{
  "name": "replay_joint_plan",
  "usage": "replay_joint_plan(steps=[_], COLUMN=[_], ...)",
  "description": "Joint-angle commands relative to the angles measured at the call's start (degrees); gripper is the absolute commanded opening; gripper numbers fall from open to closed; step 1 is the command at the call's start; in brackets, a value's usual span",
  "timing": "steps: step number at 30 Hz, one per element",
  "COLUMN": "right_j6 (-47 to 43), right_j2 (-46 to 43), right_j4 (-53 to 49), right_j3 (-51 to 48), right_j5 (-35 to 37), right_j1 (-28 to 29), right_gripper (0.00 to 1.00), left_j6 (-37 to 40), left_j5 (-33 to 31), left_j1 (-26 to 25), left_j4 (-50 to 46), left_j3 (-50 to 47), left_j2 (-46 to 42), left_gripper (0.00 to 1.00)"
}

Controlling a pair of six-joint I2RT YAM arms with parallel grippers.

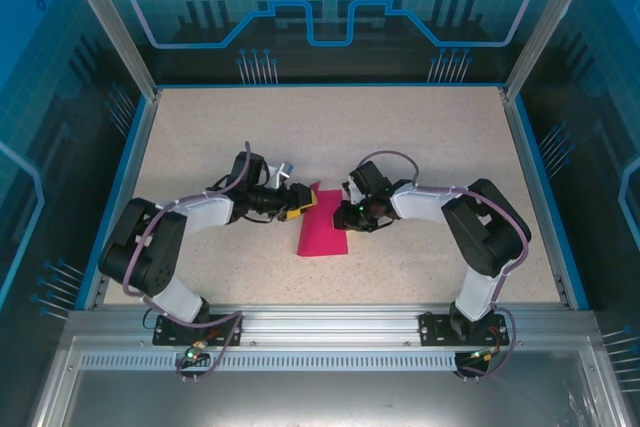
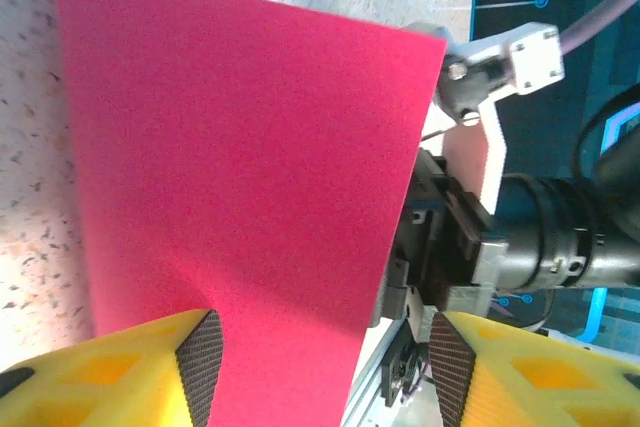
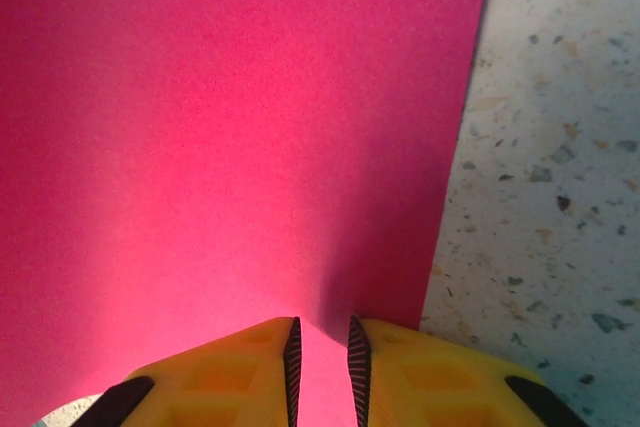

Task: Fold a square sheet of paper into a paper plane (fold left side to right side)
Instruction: First fold in half a square sheet of paper at the center of the table.

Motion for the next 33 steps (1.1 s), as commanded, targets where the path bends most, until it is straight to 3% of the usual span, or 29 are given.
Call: replay_joint_plan(steps=[1,5,12,15,23,28,33], right_j6=[0.03,0.91,4.64,7.66,10.82,10.99,8.32], right_j2=[-0.85,-6.26,-14.39,-13.16,-6.92,-4.42,-4.63], right_j4=[0.89,4.92,14.31,19.01,23.4,22.86,16.82], right_j3=[-0.49,-2.28,-8.75,-9.56,-7.18,-5.8,-4.67], right_j5=[0.19,-0.36,-5.73,-9.83,-12.61,-12.81,-9.45], right_j1=[0.29,-1.2,-3.61,-3.0,-0.68,0.24,0.18], right_gripper=[0.24,0.26,0.44,0.44,0.44,0.36,0.11], left_j6=[-2.47,-3.56,-4.03,-4.14,-3.91,-3.89,-2.63], left_j5=[1.46,0.43,-1.05,-1.32,-1.61,-1.68,-2.65], left_j1=[-1.08,-1.23,-1.27,-1.27,-1.25,-1.26,-1.27], left_j4=[3.68,5.81,6.56,6.65,6.12,5.91,4.06], left_j3=[2.28,2.17,1.9,1.84,1.7,1.53,1.39], left_j2=[3.08,5.19,6.21,6.33,6.08,5.76,3.77], left_gripper=[0.61,0.59,0.56,0.54,0.42,0.41,0.42])
